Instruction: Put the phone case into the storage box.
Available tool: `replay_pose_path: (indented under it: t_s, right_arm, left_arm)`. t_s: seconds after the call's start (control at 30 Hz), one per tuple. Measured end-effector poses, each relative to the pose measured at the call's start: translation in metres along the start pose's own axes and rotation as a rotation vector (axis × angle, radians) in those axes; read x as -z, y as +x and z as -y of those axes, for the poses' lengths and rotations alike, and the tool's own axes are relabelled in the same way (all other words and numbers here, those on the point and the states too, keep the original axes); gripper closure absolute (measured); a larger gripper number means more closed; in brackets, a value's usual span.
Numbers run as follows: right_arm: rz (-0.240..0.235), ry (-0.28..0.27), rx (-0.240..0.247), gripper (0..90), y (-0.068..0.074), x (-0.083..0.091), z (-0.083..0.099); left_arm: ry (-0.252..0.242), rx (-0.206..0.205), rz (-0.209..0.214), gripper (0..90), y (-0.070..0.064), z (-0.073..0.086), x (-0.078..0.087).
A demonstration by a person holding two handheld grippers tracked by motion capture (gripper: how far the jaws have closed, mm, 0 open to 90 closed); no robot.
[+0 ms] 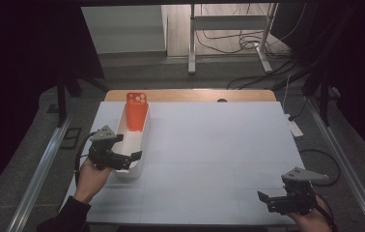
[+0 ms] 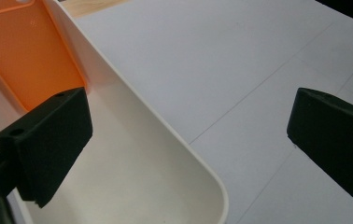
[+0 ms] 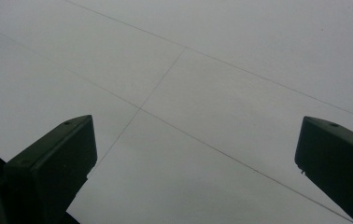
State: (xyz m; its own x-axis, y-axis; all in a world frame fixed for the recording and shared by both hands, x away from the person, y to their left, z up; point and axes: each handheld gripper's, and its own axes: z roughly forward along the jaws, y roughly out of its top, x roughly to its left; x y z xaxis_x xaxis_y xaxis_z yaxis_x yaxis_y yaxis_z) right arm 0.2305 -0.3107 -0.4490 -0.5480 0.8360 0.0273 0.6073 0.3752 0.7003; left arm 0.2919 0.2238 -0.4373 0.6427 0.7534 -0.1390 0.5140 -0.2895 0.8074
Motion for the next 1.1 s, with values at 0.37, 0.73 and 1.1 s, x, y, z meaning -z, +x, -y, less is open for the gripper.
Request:
replay_pose_path:
  t_s: [0.37, 0.73, 1.1]
  right_arm:
    - [-0.001, 0.002, 0.003, 0.0, 0.000, 0.000, 0.000]
    - [-0.002, 0.002, 0.005, 0.0, 0.000, 0.000, 0.000]
    - [-0.005, 0.006, 0.007, 0.0, 0.000, -0.001, 0.000]
  left_arm:
    - [-0.003, 0.002, -0.005, 1.3, -0.009, 0.012, 0.010]
    - [0.014, 0.007, -0.011, 1.4, -0.018, 0.028, 0.022]
    - [0.044, 0.008, -0.037, 1.4, -0.022, 0.040, 0.029]
